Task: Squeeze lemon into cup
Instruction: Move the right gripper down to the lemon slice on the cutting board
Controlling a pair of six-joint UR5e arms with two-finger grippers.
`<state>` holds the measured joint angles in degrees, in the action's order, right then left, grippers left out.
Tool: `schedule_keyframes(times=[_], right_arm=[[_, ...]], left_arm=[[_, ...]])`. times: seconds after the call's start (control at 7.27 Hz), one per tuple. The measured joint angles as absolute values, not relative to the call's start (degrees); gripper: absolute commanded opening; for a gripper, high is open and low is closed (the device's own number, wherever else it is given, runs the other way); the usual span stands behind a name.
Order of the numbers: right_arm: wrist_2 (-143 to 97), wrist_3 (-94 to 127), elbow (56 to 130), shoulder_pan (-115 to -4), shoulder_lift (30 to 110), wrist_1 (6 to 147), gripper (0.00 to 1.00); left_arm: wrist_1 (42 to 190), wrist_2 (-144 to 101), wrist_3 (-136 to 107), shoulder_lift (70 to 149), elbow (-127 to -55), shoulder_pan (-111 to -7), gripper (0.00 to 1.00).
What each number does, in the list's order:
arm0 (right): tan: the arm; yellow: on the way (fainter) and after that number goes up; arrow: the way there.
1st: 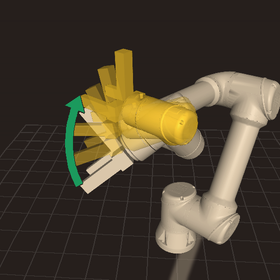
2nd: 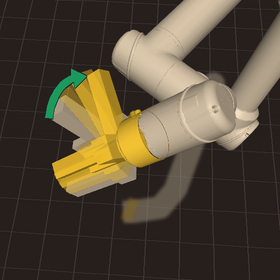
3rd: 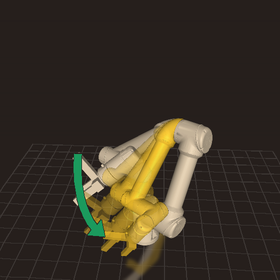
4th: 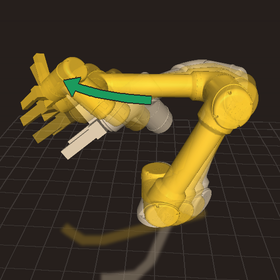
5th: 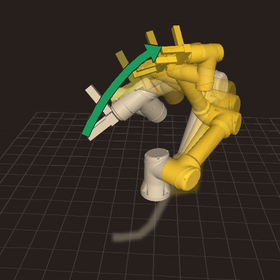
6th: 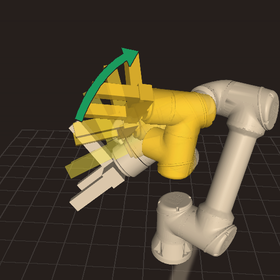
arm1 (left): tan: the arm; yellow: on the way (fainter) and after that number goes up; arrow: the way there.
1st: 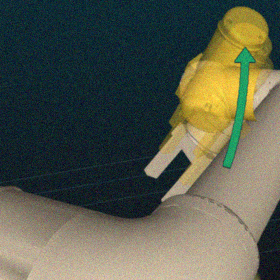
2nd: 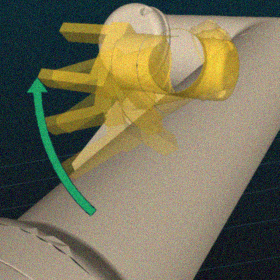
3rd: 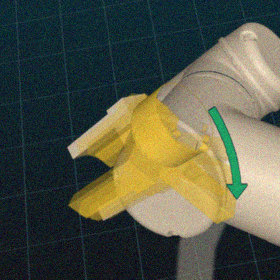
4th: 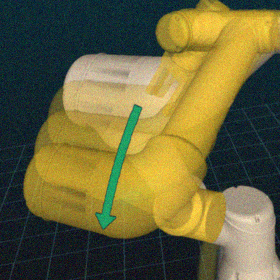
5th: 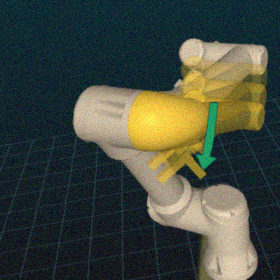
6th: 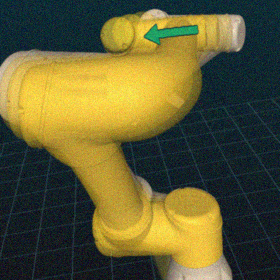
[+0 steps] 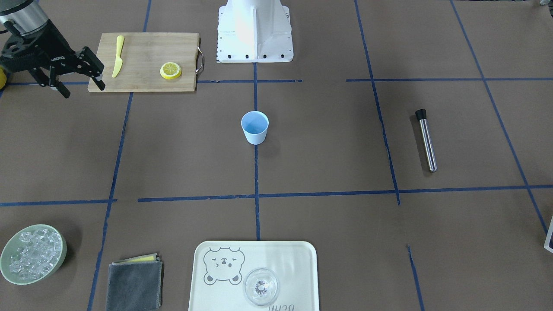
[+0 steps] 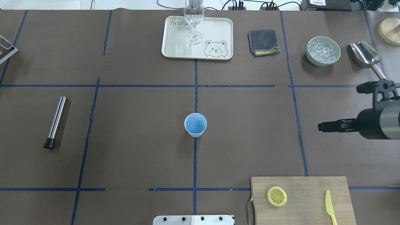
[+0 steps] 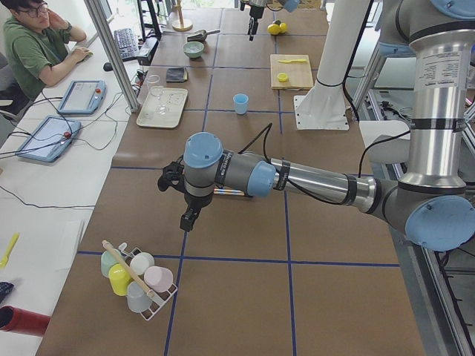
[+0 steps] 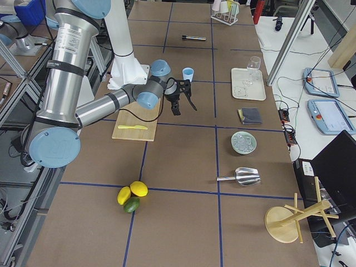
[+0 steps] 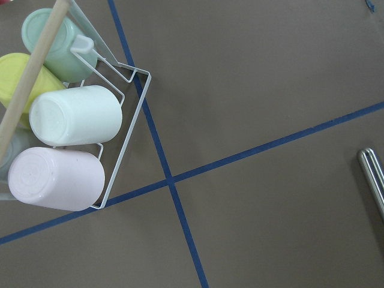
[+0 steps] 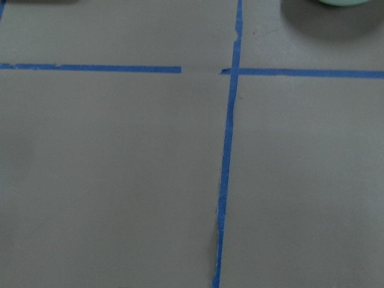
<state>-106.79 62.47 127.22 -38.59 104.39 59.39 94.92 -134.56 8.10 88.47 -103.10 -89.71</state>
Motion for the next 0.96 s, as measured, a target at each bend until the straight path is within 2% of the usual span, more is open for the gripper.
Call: schedule_keyframes(times=[0.55, 0.96], right_arm=[[-81.0, 79.9, 133.0, -11.6, 103.6, 73.3, 1.00], [-74.7, 87.2, 130.8, -2.6, 100.6, 73.7, 1.00]], left_arm=[[95.0, -134.6, 8.2, 88.7, -103.2, -89.7, 1.00], [95.0, -134.6, 8.2, 88.7, -103.5, -89.7, 1.00]])
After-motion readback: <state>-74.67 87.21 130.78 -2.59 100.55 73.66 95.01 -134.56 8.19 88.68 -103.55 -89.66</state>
